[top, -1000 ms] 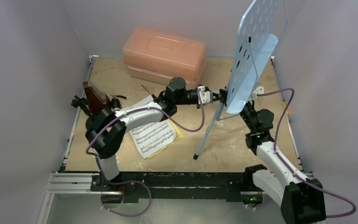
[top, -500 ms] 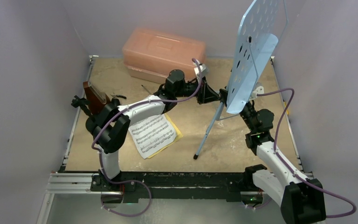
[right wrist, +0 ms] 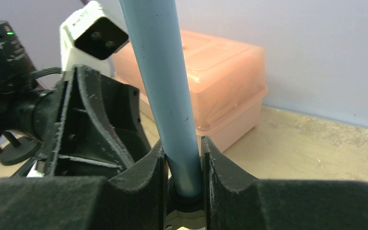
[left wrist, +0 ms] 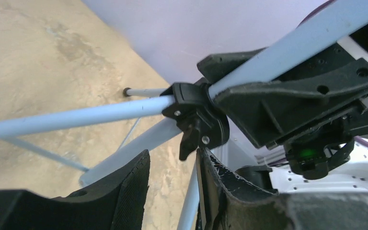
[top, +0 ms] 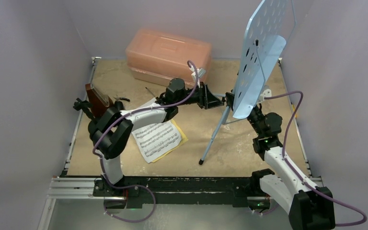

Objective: Pack up the instrument practice props
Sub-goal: Unscrew the knob on the music stand, then close the music stand at the center of the board.

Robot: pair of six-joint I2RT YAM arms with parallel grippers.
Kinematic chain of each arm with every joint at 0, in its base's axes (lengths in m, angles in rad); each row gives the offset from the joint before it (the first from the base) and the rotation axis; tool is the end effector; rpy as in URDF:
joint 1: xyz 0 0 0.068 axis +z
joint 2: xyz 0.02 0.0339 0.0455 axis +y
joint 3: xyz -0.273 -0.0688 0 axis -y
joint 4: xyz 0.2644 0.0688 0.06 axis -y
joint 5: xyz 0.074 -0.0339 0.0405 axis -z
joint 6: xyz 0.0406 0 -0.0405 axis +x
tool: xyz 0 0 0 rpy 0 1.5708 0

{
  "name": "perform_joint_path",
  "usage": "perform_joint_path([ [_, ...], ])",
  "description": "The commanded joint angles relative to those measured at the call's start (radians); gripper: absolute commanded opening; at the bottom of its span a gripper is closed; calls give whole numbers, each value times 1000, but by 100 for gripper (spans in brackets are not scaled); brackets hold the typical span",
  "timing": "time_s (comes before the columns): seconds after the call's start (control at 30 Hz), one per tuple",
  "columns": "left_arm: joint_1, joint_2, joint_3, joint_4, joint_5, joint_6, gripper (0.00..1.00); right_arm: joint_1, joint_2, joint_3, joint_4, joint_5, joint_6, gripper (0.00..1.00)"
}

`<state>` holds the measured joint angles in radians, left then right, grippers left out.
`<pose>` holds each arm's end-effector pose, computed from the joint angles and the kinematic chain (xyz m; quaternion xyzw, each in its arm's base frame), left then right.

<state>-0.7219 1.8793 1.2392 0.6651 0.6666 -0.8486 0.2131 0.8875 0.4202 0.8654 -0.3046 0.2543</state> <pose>0.3262 -0.3206 0.2665 0.1920 0.6733 -0.6398 0.3169 0.2072 0.0573 0.3034 -0.1151 0.5494 0.2723 0.7815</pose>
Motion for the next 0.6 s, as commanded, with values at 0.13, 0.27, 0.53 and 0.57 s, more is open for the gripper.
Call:
perform_joint_path([
  [0.13,-82,-234,-122,-150,-192,324,43,9,-25,17,7,12,137,6],
  [0.27,-142,-239,-147,-168,-249,413,44,8,-31,31,-9,19,131,6],
  [0.53,-173,-151,-161,-146,-303,422,44,9,-49,58,-48,22,129,6],
  [0.57,-177,-147,-167,-138,-308,421,43,9,-51,58,-52,23,128,6],
])
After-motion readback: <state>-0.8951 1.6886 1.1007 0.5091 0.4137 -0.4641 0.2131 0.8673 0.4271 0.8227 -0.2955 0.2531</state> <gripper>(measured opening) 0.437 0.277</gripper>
